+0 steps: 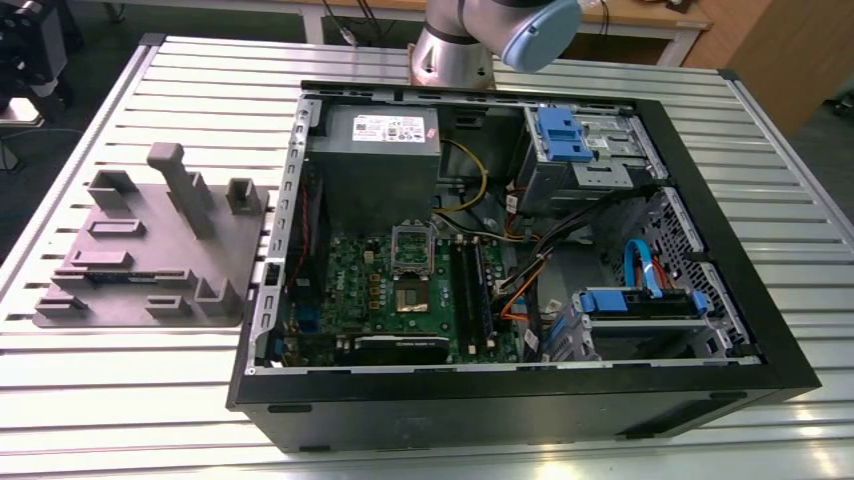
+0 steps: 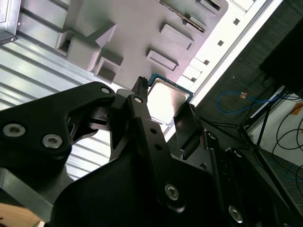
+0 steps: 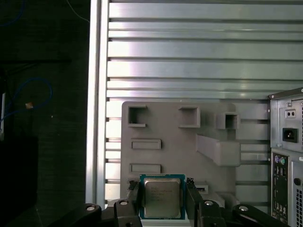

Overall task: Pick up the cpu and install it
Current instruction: 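Pick up the cpu and move it towards the insertion slot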

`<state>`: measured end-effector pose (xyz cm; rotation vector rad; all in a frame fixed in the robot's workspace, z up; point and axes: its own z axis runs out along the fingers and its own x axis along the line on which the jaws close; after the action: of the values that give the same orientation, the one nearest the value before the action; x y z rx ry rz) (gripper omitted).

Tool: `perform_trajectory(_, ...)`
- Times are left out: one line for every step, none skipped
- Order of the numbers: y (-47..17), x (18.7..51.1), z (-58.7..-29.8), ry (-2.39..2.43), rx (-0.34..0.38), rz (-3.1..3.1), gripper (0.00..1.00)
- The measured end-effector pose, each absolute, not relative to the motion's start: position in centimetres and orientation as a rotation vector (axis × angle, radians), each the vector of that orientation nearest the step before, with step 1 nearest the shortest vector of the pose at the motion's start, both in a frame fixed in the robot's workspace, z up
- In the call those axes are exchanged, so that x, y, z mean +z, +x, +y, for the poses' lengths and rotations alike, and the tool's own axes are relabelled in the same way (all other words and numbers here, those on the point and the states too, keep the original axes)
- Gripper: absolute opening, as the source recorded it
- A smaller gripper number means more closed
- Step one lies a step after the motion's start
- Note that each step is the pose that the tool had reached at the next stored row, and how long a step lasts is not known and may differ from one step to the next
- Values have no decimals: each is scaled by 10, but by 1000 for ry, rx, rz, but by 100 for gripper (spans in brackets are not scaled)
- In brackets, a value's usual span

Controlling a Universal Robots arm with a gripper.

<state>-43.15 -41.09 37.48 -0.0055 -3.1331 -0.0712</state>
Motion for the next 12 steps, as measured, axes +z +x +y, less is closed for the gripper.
perform_trajectory(-431,375,-411,-5,-71,-3133,47)
perform_trajectory(-431,375,-411,-5,-71,-3133,47)
perform_trajectory(-431,375,-411,-5,-71,-3133,47)
perform_trajectory(-430,375,-411,-6,-71,-3133,47)
perform_trajectory(-430,375,-411,-6,-71,-3133,47)
perform_trajectory(-430,375,-411,-6,-71,-3133,47)
perform_trajectory(-430,375,-411,-6,-71,-3133,47)
perform_trajectory(-429,375,-411,-6,-71,-3133,47)
perform_trajectory(-429,375,-411,-6,-71,-3133,47)
perform_trajectory(-429,375,-411,-5,-71,-3133,47)
perform_trajectory(-429,375,-411,-6,-71,-3133,47)
perform_trajectory(-429,375,-411,-6,-71,-3133,47)
